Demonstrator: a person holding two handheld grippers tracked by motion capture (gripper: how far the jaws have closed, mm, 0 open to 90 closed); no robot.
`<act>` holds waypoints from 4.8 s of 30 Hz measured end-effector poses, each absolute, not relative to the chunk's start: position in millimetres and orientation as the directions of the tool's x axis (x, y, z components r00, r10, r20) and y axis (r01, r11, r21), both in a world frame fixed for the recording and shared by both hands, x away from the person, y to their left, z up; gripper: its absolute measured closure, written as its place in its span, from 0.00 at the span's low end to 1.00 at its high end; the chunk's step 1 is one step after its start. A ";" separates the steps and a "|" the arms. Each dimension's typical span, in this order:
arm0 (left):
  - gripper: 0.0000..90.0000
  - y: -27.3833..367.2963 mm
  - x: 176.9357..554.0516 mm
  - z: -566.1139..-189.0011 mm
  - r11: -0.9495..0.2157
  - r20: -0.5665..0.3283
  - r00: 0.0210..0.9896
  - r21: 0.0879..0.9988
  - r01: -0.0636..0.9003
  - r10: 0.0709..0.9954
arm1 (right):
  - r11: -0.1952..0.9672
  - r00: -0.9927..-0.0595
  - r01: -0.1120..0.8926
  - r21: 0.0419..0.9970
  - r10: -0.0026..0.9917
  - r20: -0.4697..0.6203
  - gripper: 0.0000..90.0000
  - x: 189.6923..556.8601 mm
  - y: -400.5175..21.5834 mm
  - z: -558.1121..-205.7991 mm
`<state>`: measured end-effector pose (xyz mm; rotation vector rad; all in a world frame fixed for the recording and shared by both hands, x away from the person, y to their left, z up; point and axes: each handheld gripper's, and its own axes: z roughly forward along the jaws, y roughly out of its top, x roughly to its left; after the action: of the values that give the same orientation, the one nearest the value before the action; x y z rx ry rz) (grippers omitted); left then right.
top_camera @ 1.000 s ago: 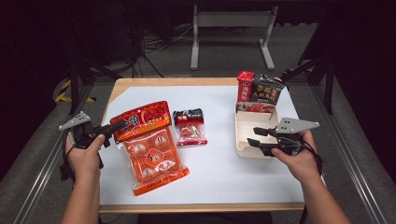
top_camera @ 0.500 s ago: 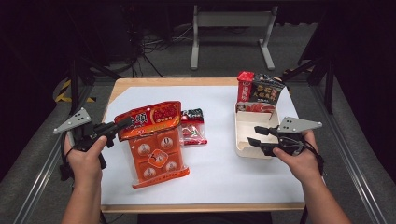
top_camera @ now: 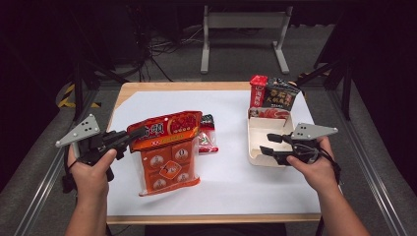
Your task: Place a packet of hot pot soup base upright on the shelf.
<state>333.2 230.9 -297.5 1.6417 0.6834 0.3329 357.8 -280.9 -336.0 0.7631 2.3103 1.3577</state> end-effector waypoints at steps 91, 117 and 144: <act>1.00 147.2 314.3 -267.8 -0.021 0.012 0.928 1.000 -0.005 0.371 | 0.304 -0.981 0.040 0.952 0.194 -0.020 0.36 362.7 -164.2 -352.1; 1.00 150.8 317.6 -271.2 0.011 -0.018 0.925 1.000 0.015 0.379 | 0.340 -0.995 0.016 0.940 0.098 -0.019 0.77 355.8 -154.1 -356.3; 0.59 165.0 331.4 -278.6 -0.004 -0.059 0.890 0.998 0.068 0.453 | 0.504 -0.959 0.142 0.852 0.285 -0.009 0.79 354.3 -181.4 -319.4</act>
<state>331.4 165.0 -278.6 1.5586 0.4209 0.3178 354.3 -181.4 -319.4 0.3707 2.5934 1.4488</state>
